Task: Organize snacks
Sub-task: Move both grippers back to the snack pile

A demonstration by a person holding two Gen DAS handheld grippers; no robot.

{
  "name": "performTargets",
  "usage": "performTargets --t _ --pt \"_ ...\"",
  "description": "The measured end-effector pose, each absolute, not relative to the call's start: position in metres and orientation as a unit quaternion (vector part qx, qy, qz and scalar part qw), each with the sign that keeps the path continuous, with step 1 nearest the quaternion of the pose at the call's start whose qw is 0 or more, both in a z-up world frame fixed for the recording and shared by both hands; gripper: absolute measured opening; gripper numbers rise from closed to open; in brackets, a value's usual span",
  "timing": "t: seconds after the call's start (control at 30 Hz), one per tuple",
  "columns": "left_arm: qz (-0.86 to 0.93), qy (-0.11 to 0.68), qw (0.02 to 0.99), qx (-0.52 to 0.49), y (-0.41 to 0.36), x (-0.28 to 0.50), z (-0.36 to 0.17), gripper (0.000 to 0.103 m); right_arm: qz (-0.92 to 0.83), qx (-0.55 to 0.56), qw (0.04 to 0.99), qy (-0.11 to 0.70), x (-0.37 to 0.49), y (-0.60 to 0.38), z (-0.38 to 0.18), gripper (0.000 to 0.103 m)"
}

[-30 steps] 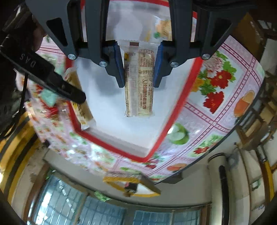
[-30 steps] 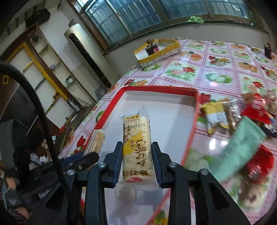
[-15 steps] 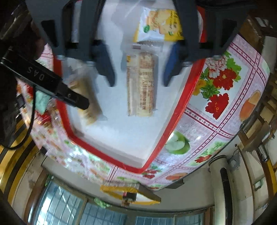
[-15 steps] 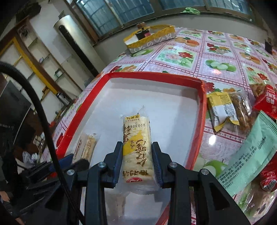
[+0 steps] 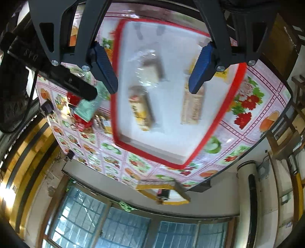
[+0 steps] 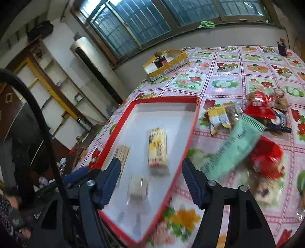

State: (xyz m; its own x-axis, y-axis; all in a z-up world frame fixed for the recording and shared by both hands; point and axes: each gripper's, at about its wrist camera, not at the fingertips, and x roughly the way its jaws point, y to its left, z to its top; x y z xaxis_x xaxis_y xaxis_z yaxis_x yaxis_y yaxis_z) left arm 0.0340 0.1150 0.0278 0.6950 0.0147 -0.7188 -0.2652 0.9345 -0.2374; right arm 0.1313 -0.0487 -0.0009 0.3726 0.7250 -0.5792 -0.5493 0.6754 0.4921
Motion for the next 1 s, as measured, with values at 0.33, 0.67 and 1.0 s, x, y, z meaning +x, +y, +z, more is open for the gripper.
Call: performTargets --t 0.33,0.67,1.0 --pt "0.058 0.362 0.915 -0.17 0.066 0.024 0.045 0.08 0.334 0.164 0.841 0.393 0.107 -0.14 -0.014 0.07" --pt "0.012 0.42 0.897 -0.137 0.014 0.037 0.014 0.08 0.276 0.167 0.853 0.41 0.089 -0.201 -0.037 0.07" --pt "-0.018 0.441 0.891 -0.106 -0.011 0.051 0.006 0.08 0.178 0.159 0.878 0.414 0.119 -0.242 -0.036 0.07"
